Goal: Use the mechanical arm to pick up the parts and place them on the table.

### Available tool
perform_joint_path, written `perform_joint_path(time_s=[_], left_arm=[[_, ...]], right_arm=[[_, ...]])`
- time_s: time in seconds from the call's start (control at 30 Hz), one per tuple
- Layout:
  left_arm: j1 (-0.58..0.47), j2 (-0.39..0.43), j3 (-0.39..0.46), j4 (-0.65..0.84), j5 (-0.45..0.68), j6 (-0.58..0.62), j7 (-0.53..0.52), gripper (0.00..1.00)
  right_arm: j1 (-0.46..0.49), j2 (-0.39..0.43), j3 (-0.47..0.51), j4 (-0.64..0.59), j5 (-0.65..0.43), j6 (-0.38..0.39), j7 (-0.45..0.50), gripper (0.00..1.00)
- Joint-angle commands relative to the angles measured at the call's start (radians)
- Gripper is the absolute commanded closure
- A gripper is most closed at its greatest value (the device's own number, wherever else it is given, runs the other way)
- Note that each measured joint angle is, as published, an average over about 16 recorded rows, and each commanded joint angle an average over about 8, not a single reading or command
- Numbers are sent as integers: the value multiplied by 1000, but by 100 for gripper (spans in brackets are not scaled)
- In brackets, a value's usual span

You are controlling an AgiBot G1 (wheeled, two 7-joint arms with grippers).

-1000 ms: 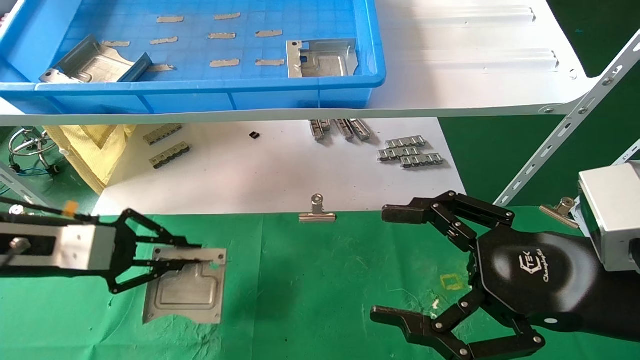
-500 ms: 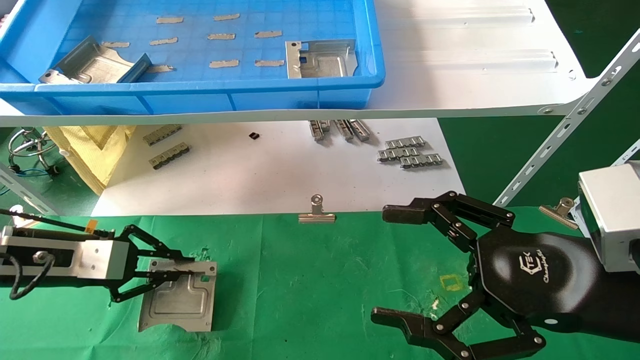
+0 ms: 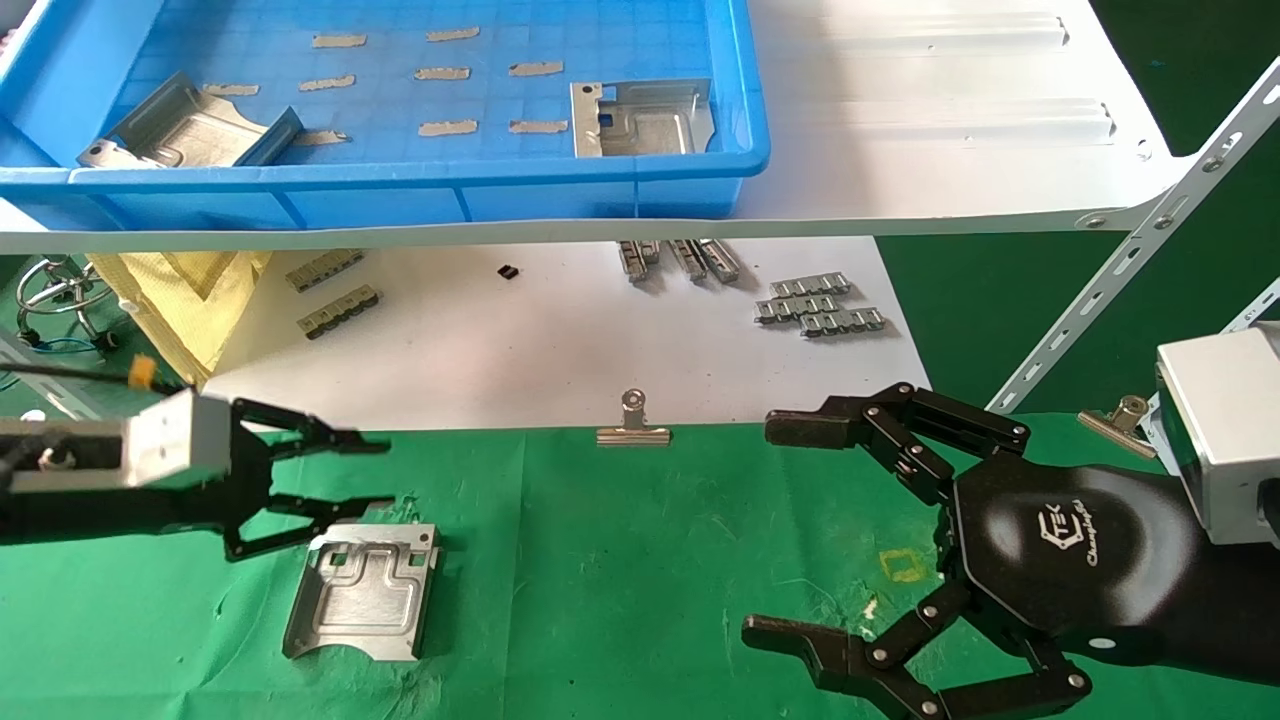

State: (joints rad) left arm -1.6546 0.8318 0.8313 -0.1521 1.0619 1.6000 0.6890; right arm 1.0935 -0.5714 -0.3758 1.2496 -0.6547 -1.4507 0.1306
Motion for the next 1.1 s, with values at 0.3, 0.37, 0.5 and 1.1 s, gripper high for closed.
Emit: perform_joint_path(time_s=[0.3,0.37,0.5,1.1], left_arm=[[116,-36,-62,-29,-187,5,-181,0],[123,-37,-65,-31,-197,5,-184,0],[113,-35,-62,-34,-181,4,-174,0],[222,-79,-178,-296,-213,-22,-339,0]], right_arm=[[0,0,0,0,0,0,0,0],[0,0,0,0,0,0,0,0],[0,0,0,0,0,0,0,0],[0,0,0,0,0,0,0,0]])
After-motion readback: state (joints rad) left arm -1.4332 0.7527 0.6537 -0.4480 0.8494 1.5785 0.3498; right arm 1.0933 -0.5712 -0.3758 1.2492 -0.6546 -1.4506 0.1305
